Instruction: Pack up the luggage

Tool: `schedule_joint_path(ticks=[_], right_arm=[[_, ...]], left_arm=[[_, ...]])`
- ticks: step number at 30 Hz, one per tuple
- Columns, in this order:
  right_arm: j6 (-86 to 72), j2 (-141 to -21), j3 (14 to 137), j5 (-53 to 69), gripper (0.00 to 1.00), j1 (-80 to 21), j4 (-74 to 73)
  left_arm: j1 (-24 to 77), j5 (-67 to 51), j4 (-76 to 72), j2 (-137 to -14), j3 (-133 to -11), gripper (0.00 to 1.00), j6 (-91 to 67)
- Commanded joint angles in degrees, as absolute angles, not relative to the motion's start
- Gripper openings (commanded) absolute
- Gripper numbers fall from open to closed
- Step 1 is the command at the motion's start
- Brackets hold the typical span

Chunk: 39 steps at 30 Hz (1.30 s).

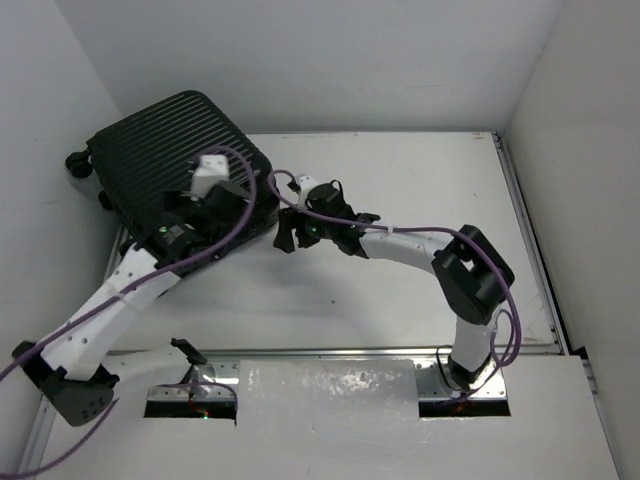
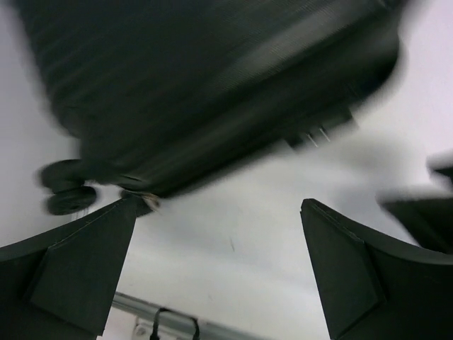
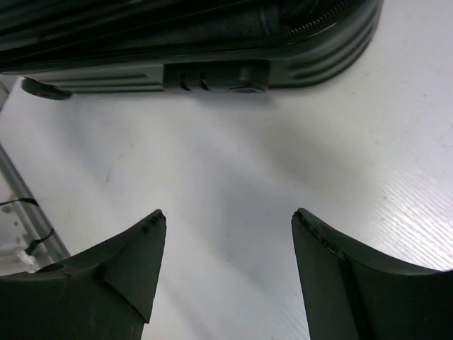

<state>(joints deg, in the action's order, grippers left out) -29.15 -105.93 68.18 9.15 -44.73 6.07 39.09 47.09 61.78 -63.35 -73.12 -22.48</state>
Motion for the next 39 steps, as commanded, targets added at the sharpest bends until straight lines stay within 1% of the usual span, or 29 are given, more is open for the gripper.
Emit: schedule_joint_path(ticks=[1, 3, 4, 6, 9, 11, 12, 15, 16, 17, 19, 20, 24, 27, 28, 29, 32, 33, 34, 36, 39], right_arm=[[-31.12, -108.0, 69.51, 12.48, 0.68, -44.04, 14.59], [-33.55, -109.24, 72.5, 11.17, 0.67, -42.63, 13.45], [-35.23, -110.21, 72.77, 12.29, 0.66, -40.36, 14.93], [-37.0, -110.83, 73.47, 13.53, 0.66, -39.2, 15.56], [-32.62, -111.1, 75.32, 15.2, 0.67, -41.04, 13.28], [-29.45, -111.01, 74.71, 16.78, 0.68, -44.29, 13.88], [-29.36, -111.01, 74.1, 17.31, 0.69, -45.86, 16.76], [-30.85, -111.88, 71.72, 20.74, 0.69, -47.46, 22.31], [-31.46, -112.23, 71.02, 21.18, 0.69, -48.33, 25.63], [-32.94, -112.58, 70.93, 21.88, 0.69, -48.77, 27.14], [-34.88, -114.08, 70.75, 22.5, 0.68, -49.74, 31.96], [-36.37, -114.69, 70.75, 22.5, 0.68, -50.01, 33.21], [-40.95, -119.08, 73.47, 15.75, 0.63, -49.57, 34.28], [-41.93, -123.56, 79.78, 13.98, 0.57, -48.78, 31.3], [-41.4, -125.4, 80.67, 13.37, 0.54, -48.69, 30.68], [-40.27, -126.2, 81.38, 12.23, 0.53, -48.17, 30.5], [-39.55, -128.75, 83.05, 11.08, 0.53, -46.33, 31.2], [-39.9, -129.11, 83.14, 10.9, 0.53, -44.23, 32.33], [-40.95, -129.98, 83.32, 10.99, 0.53, -42.99, 32.87], [-42.1, -130.51, 83.93, 11.25, 0.53, -38.86, 33.13], [-42.89, -130.61, 84.81, 12.74, 0.52, -33.95, 32.08]], left_arm=[[27.89, 49.58, 55.47, -57.22, -74.89, 1.0, -20.23], [22.18, 47.29, 52.39, -56.17, -74.1, 1.0, -19.43], [20.58, 46.76, 51.77, -55.99, -73.22, 1.0, -19.25], [16.55, 46.58, 50.63, -55.72, -72.34, 1.0, -19.07], [9.16, 45.79, 49.75, -55.64, -71.81, 1.0, -20.47], [2.66, 43.95, 48.78, -55.46, -71.89, 1.0, -22.75], [0.46, 43.68, 48.61, -55.46, -71.37, 1.0, -24.68], [-9.2, 36.23, 46.94, -54.85, -69.71, 1.0, -27.85], [-12.27, 31.6, 45.72, -54.23, -66.65, 1.0, -30.38], [-18.48, 29.12, 43.09, -53.18, -64.79, 1.0, -31.98], [-24.06, 21.23, 40.79, -52.56, -59.97, 1.0, -35.92], [-27.3, 19.53, 38.26, -52.38, -58.38, 1.0, -37.25], [-29.09, 14.86, 32.61, -54.84, -52.74, 1.0, -40.78], [-29.09, 8.81, 30.33, -58.09, -49.68, 0.99, -38.68], [-29.09, 5.22, 28.06, -58.53, -48.79, 0.99, -37.8], [-29.09, 3.18, 26.99, -58.88, -47.04, 0.98, -35.79], [-29.0, -8.49, 21.02, -59.15, -44.04, 0.97, -32.53], [-29.0, -11.66, 19.79, -59.24, -42.29, 0.97, -31.3], [-28.92, -17.26, 17.43, -59.59, -41.41, 0.96, -30.77], [-28.74, -23.43, 16.0, -60.11, -39.29, 0.93, -29.71], [-26.73, -24.43, 15.73, -59.24, -37.27, 0.92, -28.04]])
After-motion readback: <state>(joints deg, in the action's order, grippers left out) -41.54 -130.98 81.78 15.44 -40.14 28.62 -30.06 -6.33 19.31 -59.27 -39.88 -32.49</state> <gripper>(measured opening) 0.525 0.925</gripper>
